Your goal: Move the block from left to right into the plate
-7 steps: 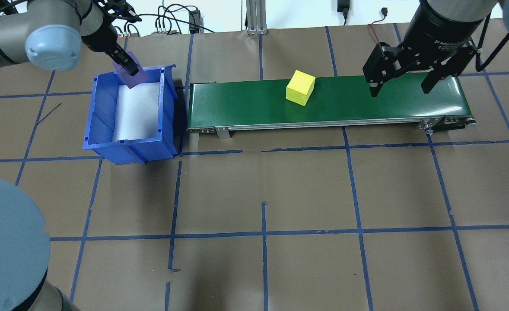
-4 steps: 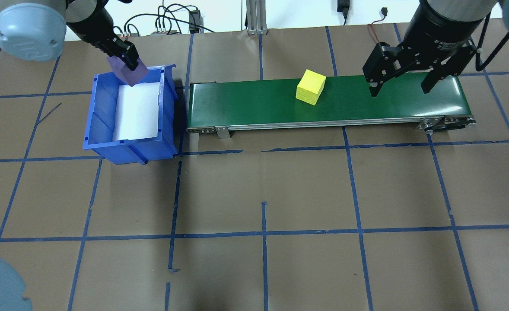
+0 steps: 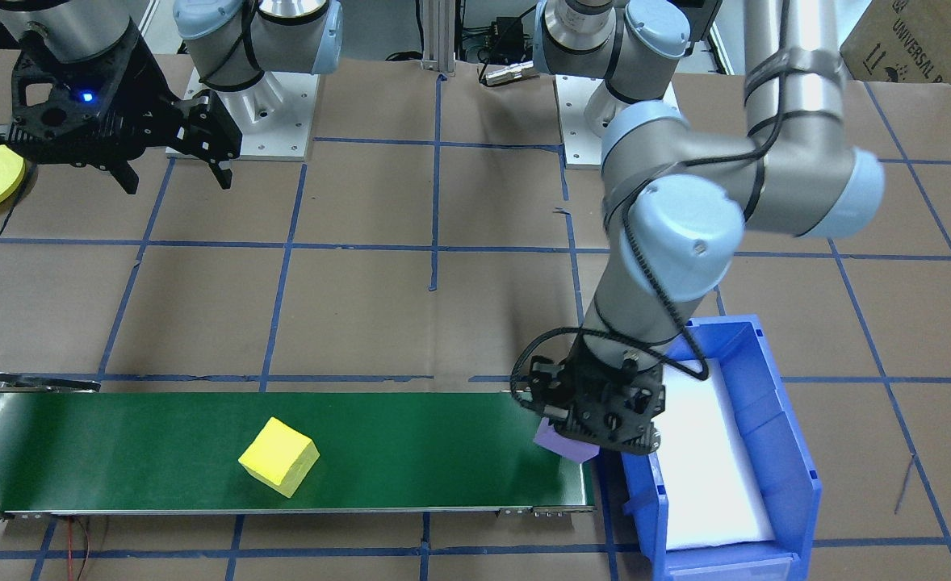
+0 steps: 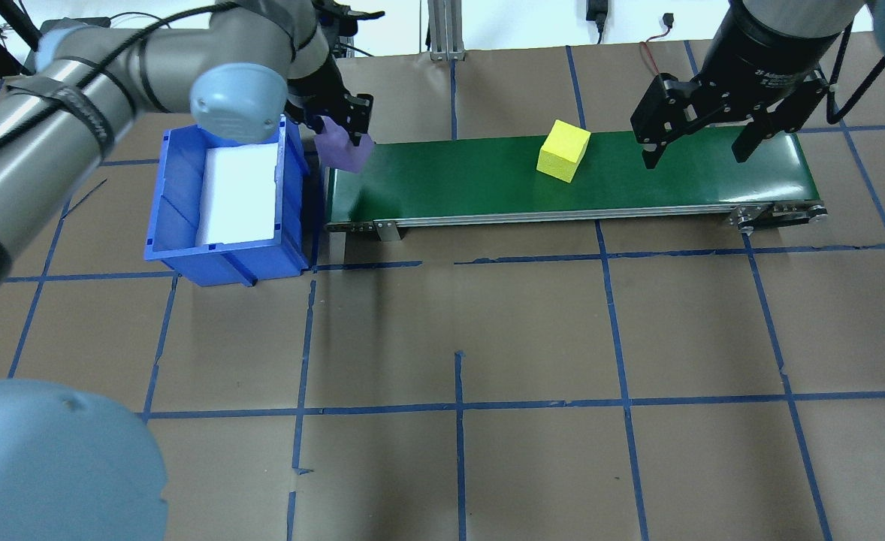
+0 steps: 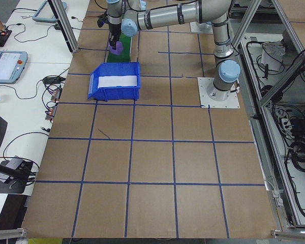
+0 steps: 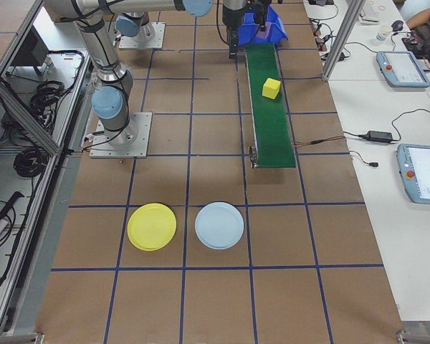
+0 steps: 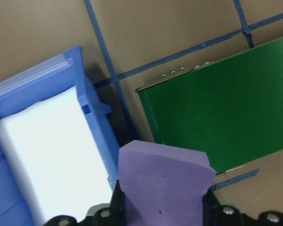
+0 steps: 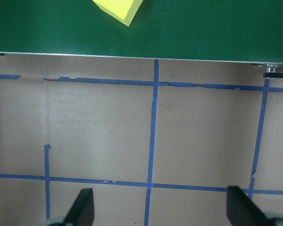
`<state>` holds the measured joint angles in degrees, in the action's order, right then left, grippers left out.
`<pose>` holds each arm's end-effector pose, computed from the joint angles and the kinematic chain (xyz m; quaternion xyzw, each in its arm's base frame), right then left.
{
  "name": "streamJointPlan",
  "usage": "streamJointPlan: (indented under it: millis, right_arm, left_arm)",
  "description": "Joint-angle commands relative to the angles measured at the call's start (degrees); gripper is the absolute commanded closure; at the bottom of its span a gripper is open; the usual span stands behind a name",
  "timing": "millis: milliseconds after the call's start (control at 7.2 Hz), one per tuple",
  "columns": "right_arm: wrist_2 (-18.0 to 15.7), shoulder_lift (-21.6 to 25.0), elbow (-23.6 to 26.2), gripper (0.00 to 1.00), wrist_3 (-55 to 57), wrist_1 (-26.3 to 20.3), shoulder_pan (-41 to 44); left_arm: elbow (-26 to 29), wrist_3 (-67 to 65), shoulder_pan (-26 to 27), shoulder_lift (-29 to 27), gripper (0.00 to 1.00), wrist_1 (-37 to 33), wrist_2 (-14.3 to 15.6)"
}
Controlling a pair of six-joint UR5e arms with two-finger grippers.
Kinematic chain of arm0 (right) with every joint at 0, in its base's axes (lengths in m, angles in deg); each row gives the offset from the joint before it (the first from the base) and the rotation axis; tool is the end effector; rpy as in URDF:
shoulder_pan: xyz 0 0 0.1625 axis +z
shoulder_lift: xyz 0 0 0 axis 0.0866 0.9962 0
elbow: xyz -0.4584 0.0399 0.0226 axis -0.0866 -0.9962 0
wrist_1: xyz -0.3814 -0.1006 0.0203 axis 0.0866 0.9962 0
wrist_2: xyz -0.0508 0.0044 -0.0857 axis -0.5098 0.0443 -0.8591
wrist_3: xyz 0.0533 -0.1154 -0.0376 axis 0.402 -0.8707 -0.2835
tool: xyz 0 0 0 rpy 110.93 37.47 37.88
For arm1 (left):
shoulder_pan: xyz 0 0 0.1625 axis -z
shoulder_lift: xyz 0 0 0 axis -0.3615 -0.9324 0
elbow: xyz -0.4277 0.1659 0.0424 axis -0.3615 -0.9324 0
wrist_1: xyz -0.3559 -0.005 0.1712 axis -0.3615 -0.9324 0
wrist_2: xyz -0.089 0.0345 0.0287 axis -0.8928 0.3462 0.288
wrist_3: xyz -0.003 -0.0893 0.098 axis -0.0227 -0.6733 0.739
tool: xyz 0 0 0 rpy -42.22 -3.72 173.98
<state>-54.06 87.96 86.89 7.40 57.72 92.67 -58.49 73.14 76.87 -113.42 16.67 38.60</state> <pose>0.1198 -0.4685 0.5171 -0.0287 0.9994 0.0023 0.0203 -0.2306 -0.6635 0.3262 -0.0960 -0.9929 0.0695 0.0109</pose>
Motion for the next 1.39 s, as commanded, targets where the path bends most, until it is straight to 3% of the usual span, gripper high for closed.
streamJointPlan:
  millis: [0, 139, 278, 556, 694, 1111, 1250]
  right_arm:
    - [0.9, -0.4, -0.2, 0.00, -0.4, 0.5, -4.3]
    - [0.8, -2.3, -0.5, 0.00, -2.2, 1.6, -9.2]
    - [0.9, -7.1, -1.4, 0.00, -6.3, 6.7, -13.3]
    - [1.7, -14.6, -4.8, 0.00, -6.2, 15.5, -15.4]
    - [1.8, -17.6, -4.8, 0.00, -6.0, 20.3, -15.5]
    - [2.1, -24.8, -5.7, 0.00, -5.0, 26.5, -15.7]
    - [3.7, -25.5, -5.6, 0.00, -0.8, 26.6, -15.8]
  left_arm:
    - [0.6, -5.4, 2.8, -4.0, 0.63, 3.4, -0.1]
    - [0.6, -5.7, 2.9, -4.0, 0.35, 3.4, 0.0]
    - [0.6, -8.4, 3.0, -3.5, 0.00, 3.3, -0.2]
    - [0.6, -11.0, 3.2, 0.5, 0.00, 1.7, -1.4]
    - [0.7, -11.0, 3.2, 5.1, 0.00, -3.9, -1.4]
    - [1.9, -10.9, 2.5, 17.5, 0.00, -16.4, -0.8]
    - [1.4, -11.0, 1.7, 21.4, 0.00, -17.7, -1.4]
